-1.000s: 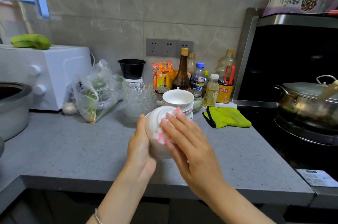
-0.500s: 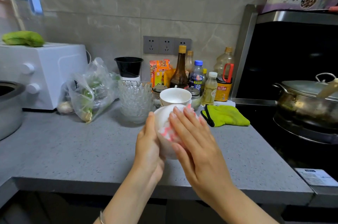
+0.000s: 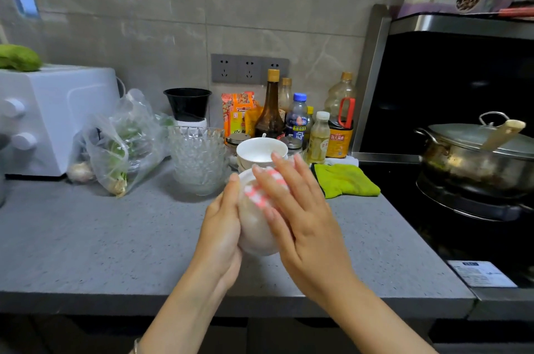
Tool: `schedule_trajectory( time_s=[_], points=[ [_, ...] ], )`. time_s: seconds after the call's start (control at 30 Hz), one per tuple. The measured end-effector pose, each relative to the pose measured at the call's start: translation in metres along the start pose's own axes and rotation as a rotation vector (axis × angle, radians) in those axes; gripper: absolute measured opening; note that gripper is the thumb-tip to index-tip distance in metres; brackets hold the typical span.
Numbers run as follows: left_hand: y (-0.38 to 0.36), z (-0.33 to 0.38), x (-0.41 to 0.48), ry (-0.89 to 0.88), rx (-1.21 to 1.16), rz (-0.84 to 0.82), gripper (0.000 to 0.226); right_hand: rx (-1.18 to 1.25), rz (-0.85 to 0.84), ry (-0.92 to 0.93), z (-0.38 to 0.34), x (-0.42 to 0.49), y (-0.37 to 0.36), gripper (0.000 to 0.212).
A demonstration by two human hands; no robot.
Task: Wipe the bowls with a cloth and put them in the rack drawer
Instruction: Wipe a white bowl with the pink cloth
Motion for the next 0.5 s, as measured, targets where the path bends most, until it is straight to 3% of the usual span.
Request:
schedule_trajectory(
  time_s=[0.33, 0.43, 0.5],
  points=[
    [0.011, -0.022, 0.007, 0.018, -0.038, 0.085, 0.036, 0.423, 0.020, -0.190, 0.063, -0.023, 0.003, 0.031],
    [0.024, -0.029, 0.010, 0.045, -0.028, 0.113, 0.035, 0.380, -0.013, -0.330, 0.117, -0.042, 0.005, 0.029],
    [0.028, -0.036, 0.009, 0.074, -0.030, 0.116, 0.034, 0.283, -0.126, -0.445, 0.152, -0.058, 0.000, 0.035]
  ],
)
Point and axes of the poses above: each hand's wrist, its own x-axis towards the middle knuckle, its own y-axis out of the back of the hand, z = x × y, the point moved 8 cm from there along x, towards the middle knuckle, and after that the axes turned 14 degrees about -z, right-handed, at the moved point
